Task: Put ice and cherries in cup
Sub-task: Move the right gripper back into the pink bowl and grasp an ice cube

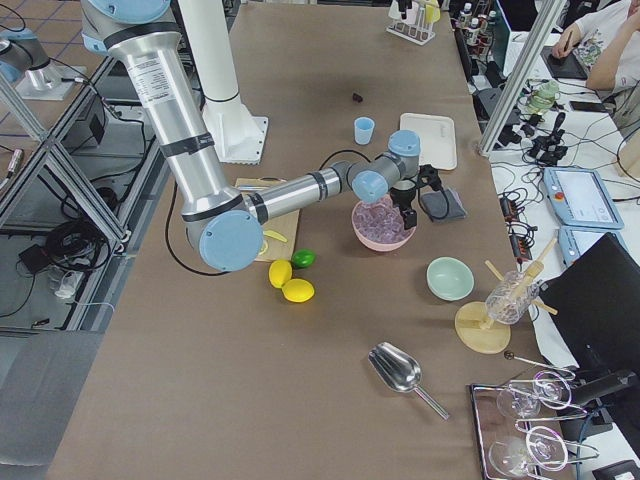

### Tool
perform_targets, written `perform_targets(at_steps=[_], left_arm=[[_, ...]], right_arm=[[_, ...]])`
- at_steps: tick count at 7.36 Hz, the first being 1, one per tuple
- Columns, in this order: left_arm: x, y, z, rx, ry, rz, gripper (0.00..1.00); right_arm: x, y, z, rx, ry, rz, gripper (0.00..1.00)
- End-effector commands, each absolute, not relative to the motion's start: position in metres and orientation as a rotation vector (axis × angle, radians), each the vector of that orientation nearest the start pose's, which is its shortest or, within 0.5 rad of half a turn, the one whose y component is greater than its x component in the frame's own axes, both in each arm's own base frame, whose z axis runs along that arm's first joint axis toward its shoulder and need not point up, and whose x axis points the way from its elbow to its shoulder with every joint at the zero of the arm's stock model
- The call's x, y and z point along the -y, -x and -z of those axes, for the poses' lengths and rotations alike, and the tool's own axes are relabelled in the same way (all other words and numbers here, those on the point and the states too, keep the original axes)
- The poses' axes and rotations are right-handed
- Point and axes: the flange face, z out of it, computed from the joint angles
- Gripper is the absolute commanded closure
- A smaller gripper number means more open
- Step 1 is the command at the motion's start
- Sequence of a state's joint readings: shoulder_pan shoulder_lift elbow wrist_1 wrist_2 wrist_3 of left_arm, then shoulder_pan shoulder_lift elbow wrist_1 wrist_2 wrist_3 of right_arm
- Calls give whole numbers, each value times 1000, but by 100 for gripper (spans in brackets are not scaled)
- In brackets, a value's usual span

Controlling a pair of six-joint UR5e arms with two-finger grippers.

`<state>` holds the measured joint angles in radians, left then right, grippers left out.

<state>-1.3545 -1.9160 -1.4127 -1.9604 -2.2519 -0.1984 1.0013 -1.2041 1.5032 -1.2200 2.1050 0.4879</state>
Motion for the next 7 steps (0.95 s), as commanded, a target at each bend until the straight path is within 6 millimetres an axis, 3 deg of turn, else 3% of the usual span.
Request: perform_targets(at_steps=[1,3,6,7], left_arm=[[655,-72,-500,-762,-406,-212,2],[654,-72,-502,-761,-403,-213,2],[654,-72,-499,-763,-407,-215,2],[654,-71,-500,-763,-406,-214,2]], right_arm=[[588,279,-455,774,-283,233,1],[579,299,-456,778,-257,224,1],[575,309,-463,773,-246,237,2],[575,309,-463,773,-247,238,13]])
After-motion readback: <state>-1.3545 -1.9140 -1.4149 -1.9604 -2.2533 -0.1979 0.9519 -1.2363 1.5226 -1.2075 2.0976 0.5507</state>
